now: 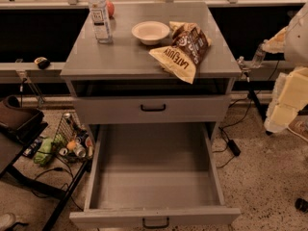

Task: Place brown chip bag into middle drawer

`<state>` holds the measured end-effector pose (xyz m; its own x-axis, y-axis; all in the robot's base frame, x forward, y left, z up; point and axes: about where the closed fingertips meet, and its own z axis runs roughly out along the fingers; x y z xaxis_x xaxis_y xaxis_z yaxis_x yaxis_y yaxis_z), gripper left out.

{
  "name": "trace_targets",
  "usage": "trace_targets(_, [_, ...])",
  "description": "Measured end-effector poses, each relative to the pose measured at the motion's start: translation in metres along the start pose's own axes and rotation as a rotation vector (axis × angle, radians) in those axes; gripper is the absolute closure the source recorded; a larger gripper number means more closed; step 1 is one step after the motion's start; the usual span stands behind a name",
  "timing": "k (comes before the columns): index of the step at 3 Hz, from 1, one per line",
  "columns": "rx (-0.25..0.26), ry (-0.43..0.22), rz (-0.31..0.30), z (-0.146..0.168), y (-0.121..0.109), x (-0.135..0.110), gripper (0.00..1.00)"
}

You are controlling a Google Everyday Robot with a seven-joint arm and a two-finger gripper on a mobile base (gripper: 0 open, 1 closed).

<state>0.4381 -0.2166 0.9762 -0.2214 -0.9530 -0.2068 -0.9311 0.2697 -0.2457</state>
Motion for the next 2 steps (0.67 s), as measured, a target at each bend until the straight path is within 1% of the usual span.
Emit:
trace_targets(1, [0.000,0.000,0.000,0.000,0.000,0.000,0.00])
trace_targets(2, [0.006,-0.064,-0.084,0.012,-0.010,-0.018,0.00])
